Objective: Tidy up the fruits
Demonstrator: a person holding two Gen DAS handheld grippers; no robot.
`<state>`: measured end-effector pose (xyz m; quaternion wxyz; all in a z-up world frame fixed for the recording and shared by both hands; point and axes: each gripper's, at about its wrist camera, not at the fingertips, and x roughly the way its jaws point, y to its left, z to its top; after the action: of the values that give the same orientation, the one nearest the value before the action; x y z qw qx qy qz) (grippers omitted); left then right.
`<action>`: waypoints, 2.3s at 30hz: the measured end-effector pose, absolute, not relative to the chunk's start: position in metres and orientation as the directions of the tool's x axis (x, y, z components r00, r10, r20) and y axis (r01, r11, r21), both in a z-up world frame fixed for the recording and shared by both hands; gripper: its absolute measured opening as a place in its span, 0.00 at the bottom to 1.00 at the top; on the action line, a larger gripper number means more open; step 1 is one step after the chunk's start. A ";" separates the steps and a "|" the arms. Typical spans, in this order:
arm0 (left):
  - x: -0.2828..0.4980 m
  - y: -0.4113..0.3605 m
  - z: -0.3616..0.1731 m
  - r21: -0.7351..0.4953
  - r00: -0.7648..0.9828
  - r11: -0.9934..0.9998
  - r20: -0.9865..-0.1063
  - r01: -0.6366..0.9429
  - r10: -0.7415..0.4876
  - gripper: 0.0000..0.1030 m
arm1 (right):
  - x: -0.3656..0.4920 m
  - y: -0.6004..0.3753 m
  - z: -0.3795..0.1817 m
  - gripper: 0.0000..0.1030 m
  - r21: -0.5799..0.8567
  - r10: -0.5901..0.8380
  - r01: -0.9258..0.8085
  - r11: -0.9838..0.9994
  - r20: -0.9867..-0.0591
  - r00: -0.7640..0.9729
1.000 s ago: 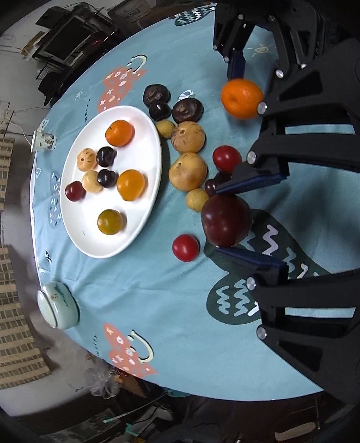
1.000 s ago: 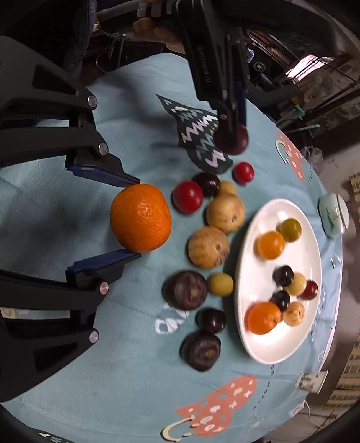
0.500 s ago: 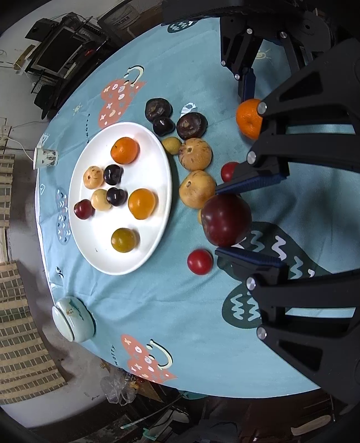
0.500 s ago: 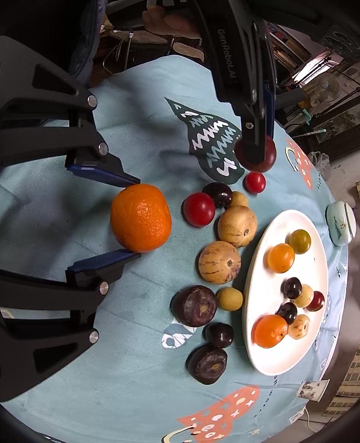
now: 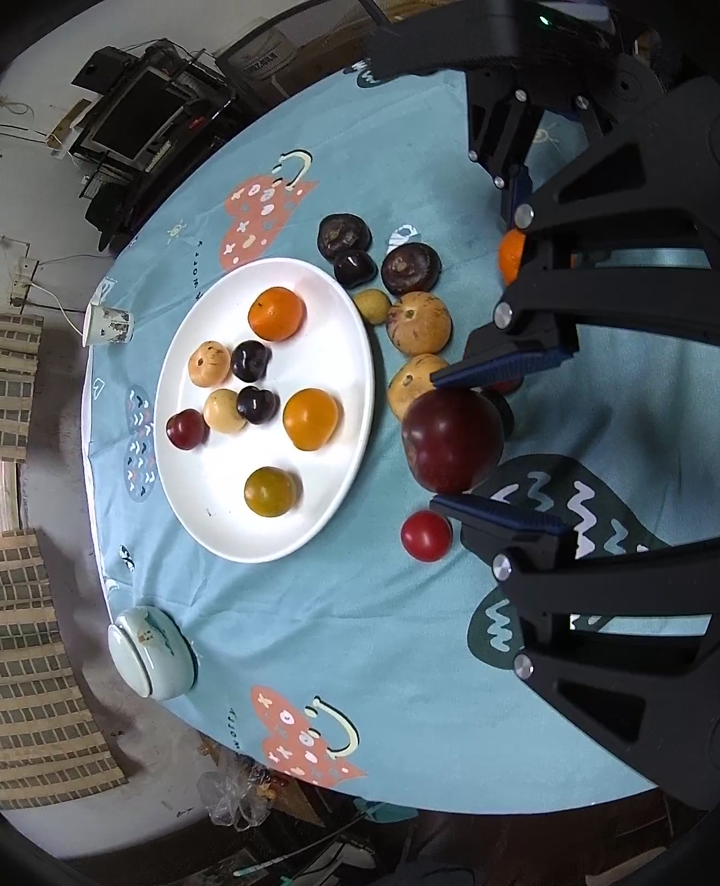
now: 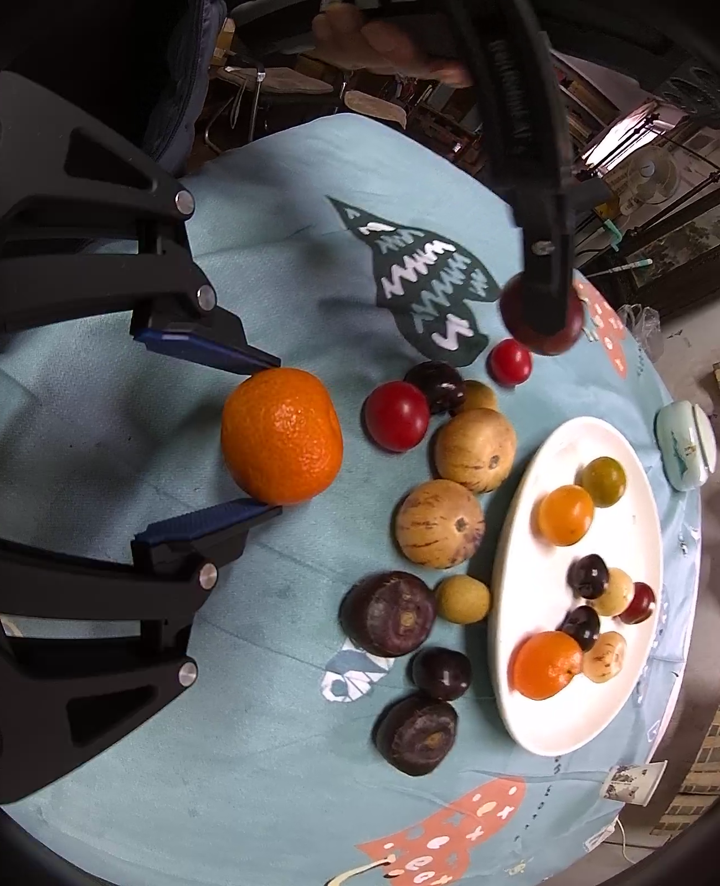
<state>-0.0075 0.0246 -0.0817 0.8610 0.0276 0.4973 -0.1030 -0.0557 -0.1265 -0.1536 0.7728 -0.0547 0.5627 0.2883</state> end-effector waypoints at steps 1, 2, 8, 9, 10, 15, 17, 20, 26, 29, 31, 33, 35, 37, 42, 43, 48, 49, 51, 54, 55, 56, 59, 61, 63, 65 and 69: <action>-0.006 0.024 -0.082 -0.060 0.481 0.977 -0.863 0.206 -0.154 0.38 | -0.056 -0.127 -0.155 0.45 0.240 0.382 -0.506 0.828 -0.903 0.197; -0.004 0.023 -0.082 -0.066 0.477 0.975 -0.864 0.212 -0.163 0.38 | -0.057 -0.127 -0.155 0.45 0.240 0.381 -0.506 0.828 -0.904 0.195; 0.028 0.016 -0.068 -0.082 0.501 0.970 -0.844 0.229 -0.189 0.38 | -0.029 -0.136 -0.119 0.45 0.188 0.382 -0.511 0.839 -0.872 0.307; 0.038 0.014 -0.065 -0.081 0.509 0.971 -0.840 0.226 -0.188 0.38 | -0.020 -0.137 -0.111 0.45 0.177 0.382 -0.507 0.843 -0.862 0.334; 0.048 0.012 -0.062 -0.076 0.516 0.972 -0.836 0.224 -0.184 0.38 | -0.008 -0.140 -0.100 0.45 0.161 0.379 -0.501 0.850 -0.848 0.371; 0.098 -0.001 -0.062 -0.038 0.529 0.980 -0.837 0.198 -0.139 0.39 | 0.054 -0.148 -0.075 0.45 0.104 0.342 -0.450 0.887 -0.803 0.488; 0.112 -0.004 -0.067 -0.020 0.528 0.981 -0.841 0.194 -0.122 0.39 | 0.075 -0.148 -0.075 0.45 0.095 0.326 -0.434 0.896 -0.804 0.497; 0.127 -0.007 -0.073 0.013 0.534 0.982 -0.841 0.188 -0.091 0.39 | 0.102 -0.143 -0.081 0.45 0.078 0.308 -0.426 0.901 -0.806 0.505; 0.146 -0.002 -0.089 0.030 0.518 0.985 -0.853 0.172 -0.065 0.41 | 0.139 -0.138 -0.102 0.55 0.068 0.282 -0.425 0.903 -0.840 0.464; 0.150 0.001 -0.092 0.039 0.530 0.987 -0.847 0.155 -0.050 0.53 | 0.148 -0.142 -0.102 0.67 0.074 0.284 -0.404 0.912 -0.824 0.490; 0.151 0.003 -0.090 0.032 0.539 0.988 -0.840 0.150 -0.054 0.53 | 0.150 -0.144 -0.100 0.67 0.071 0.280 -0.397 0.915 -0.819 0.501; 0.149 0.007 -0.085 0.021 0.556 0.991 -0.829 0.135 -0.058 0.55 | 0.149 -0.148 -0.098 0.67 0.073 0.280 -0.389 0.918 -0.815 0.508; 0.144 0.011 -0.080 0.018 0.574 0.993 -0.817 0.120 -0.054 0.63 | 0.144 -0.153 -0.097 0.67 0.084 0.282 -0.376 0.923 -0.812 0.511; 0.137 0.015 -0.076 0.018 0.589 0.994 -0.807 0.104 -0.047 0.65 | 0.134 -0.158 -0.096 0.67 0.103 0.294 -0.368 0.924 -0.808 0.511; 0.107 0.022 -0.070 0.007 0.592 0.994 -0.804 0.105 -0.057 0.71 | 0.100 -0.169 -0.100 0.67 0.163 0.322 -0.347 0.924 -0.819 0.474; 0.094 0.023 -0.069 0.000 0.592 0.994 -0.804 0.107 -0.064 0.71 | 0.089 -0.173 -0.102 0.67 0.191 0.338 -0.338 0.921 -0.823 0.456; 0.037 0.032 -0.075 -0.006 0.592 0.991 -0.801 0.134 -0.085 0.78 | 0.030 -0.183 -0.121 0.67 0.208 0.330 -0.315 0.926 -0.851 0.409; 0.027 0.035 -0.079 -0.008 0.584 0.991 -0.808 0.132 -0.084 0.78 | 0.021 -0.184 -0.125 0.67 0.210 0.326 -0.306 0.928 -0.858 0.398; 0.009 0.040 -0.086 -0.021 0.562 0.992 -0.823 0.123 -0.087 0.78 | 0.002 -0.187 -0.137 0.67 0.210 0.314 -0.294 0.932 -0.875 0.370; -0.015 0.046 -0.099 -0.037 0.519 0.992 -0.849 0.119 -0.094 0.78 | -0.022 -0.185 -0.149 0.67 0.212 0.307 -0.291 0.933 -0.889 0.339; -0.022 0.047 -0.103 -0.034 0.506 0.992 -0.858 0.119 -0.090 0.78 | -0.029 -0.184 -0.151 0.67 0.217 0.311 -0.291 0.932 -0.891 0.331; -0.028 0.047 -0.106 -0.031 0.499 0.993 -0.862 0.117 -0.085 0.78 | -0.034 -0.182 -0.152 0.67 0.217 0.312 -0.296 0.930 -0.891 0.329; -0.041 0.043 -0.111 -0.025 0.480 0.991 -0.873 0.129 -0.085 0.78 | -0.047 -0.174 -0.152 0.67 0.206 0.311 -0.320 0.925 -0.893 0.325; -0.047 0.039 -0.110 -0.023 0.483 0.989 -0.871 0.144 -0.091 0.79 | -0.052 -0.169 -0.149 0.67 0.207 0.319 -0.339 0.918 -0.892 0.321; -0.050 0.036 -0.108 -0.015 0.490 0.989 -0.867 0.150 -0.088 0.82 | -0.055 -0.164 -0.147 0.67 0.202 0.324 -0.361 0.910 -0.891 0.318; -0.053 0.036 -0.105 -0.012 0.496 0.988 -0.864 0.152 -0.086 0.83 | -0.058 -0.159 -0.145 0.67 0.189 0.320 -0.381 0.905 -0.894 0.315; -0.057 0.037 -0.102 -0.021 0.492 0.989 -0.866 0.145 -0.090 0.85 | -0.061 -0.157 -0.146 0.67 0.185 0.314 -0.381 0.906 -0.897 0.312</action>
<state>-0.0566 0.0369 -0.1024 0.8634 0.0276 0.4992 -0.0683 -0.0611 -0.1574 -0.1459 0.8094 -0.0307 0.5457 0.2149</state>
